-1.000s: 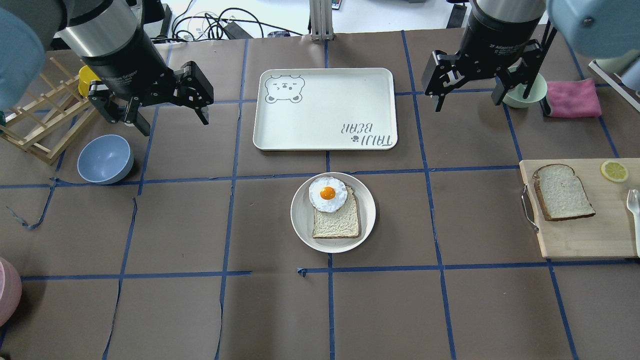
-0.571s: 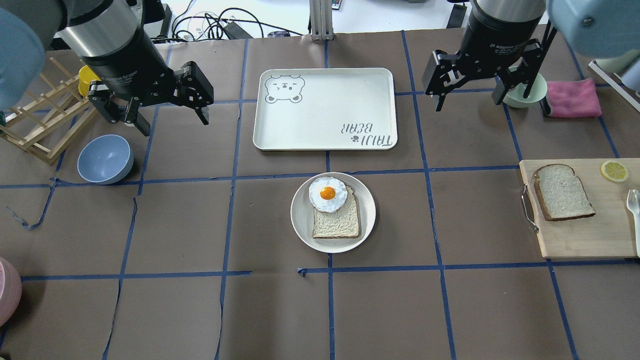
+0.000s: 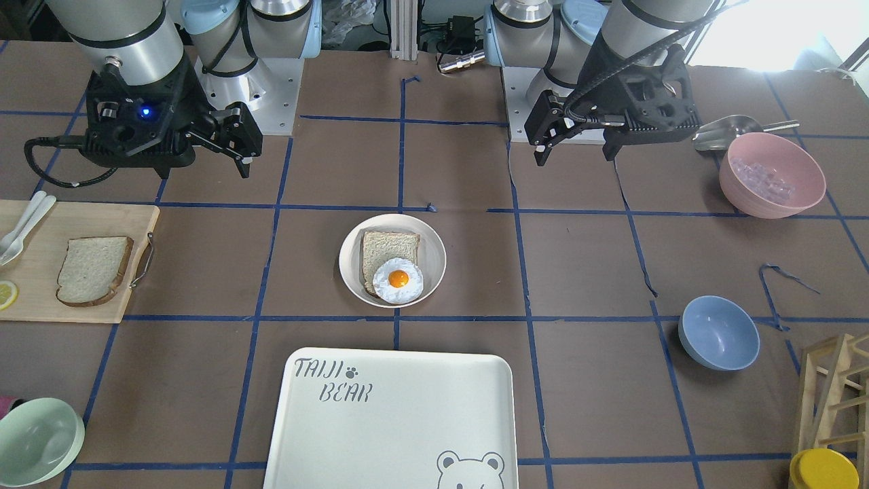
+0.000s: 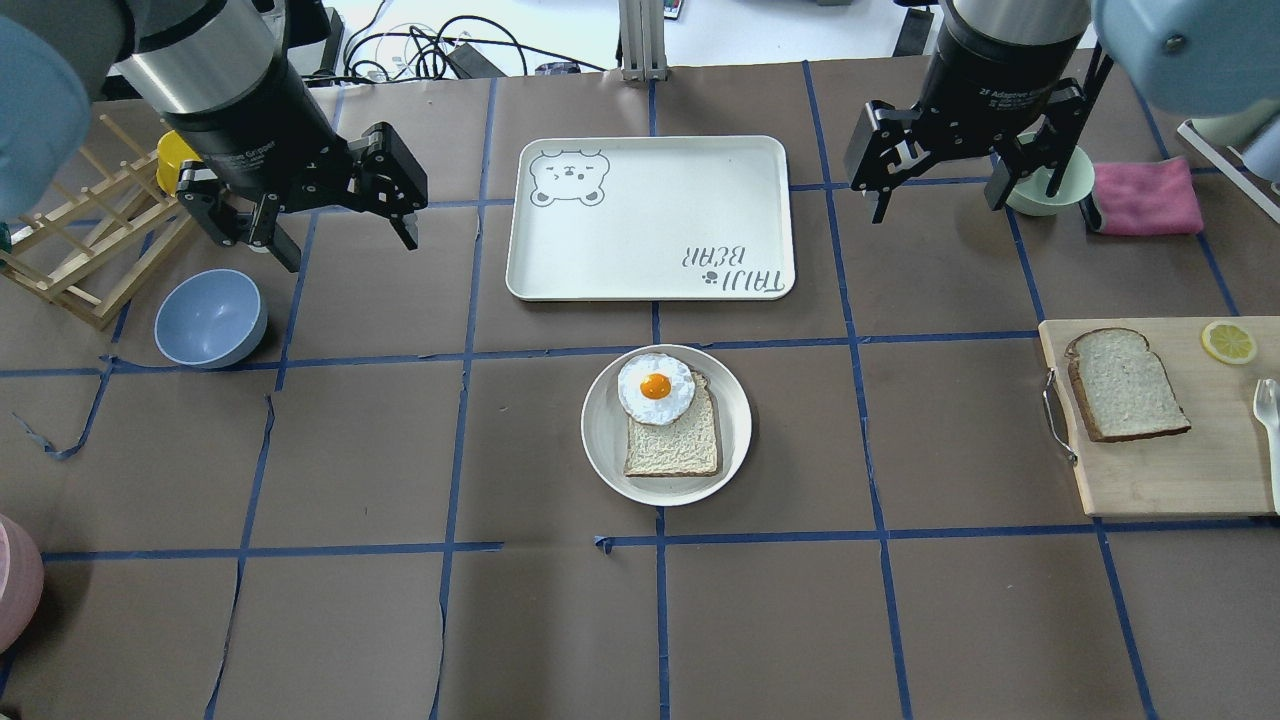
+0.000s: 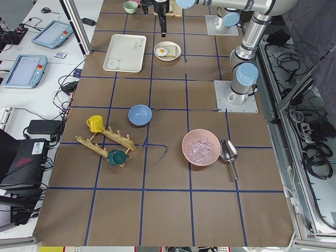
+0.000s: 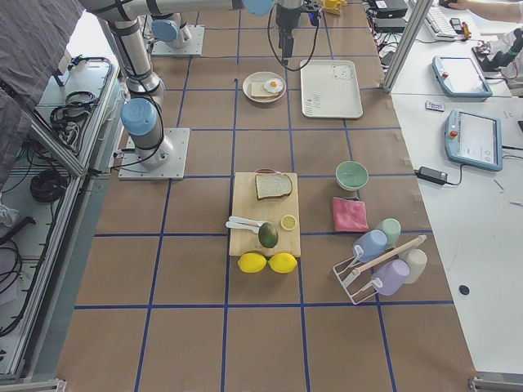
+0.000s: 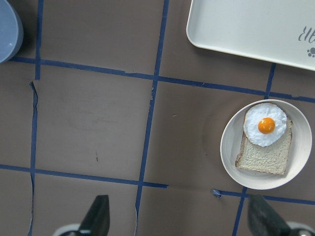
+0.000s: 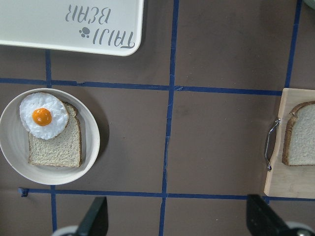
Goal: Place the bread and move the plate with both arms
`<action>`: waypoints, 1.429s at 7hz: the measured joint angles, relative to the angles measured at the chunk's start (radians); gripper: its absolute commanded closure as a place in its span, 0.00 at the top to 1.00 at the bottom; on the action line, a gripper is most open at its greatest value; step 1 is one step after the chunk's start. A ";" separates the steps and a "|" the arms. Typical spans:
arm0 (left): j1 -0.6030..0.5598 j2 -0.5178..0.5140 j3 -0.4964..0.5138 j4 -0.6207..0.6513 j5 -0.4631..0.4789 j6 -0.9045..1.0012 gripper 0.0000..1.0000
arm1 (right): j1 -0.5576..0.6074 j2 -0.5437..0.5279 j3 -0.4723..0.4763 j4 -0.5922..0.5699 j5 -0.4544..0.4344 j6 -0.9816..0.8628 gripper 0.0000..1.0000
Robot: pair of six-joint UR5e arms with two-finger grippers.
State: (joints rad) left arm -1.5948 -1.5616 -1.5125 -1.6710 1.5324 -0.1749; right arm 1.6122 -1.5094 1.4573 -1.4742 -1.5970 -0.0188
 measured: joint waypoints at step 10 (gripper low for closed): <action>0.001 0.000 0.000 0.000 0.001 0.001 1.00 | -0.405 0.214 0.520 -0.724 -0.267 -0.258 1.00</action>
State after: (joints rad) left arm -1.5938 -1.5616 -1.5125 -1.6707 1.5335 -0.1739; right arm 1.2069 -1.2958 1.9774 -2.1982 -1.8640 -0.2769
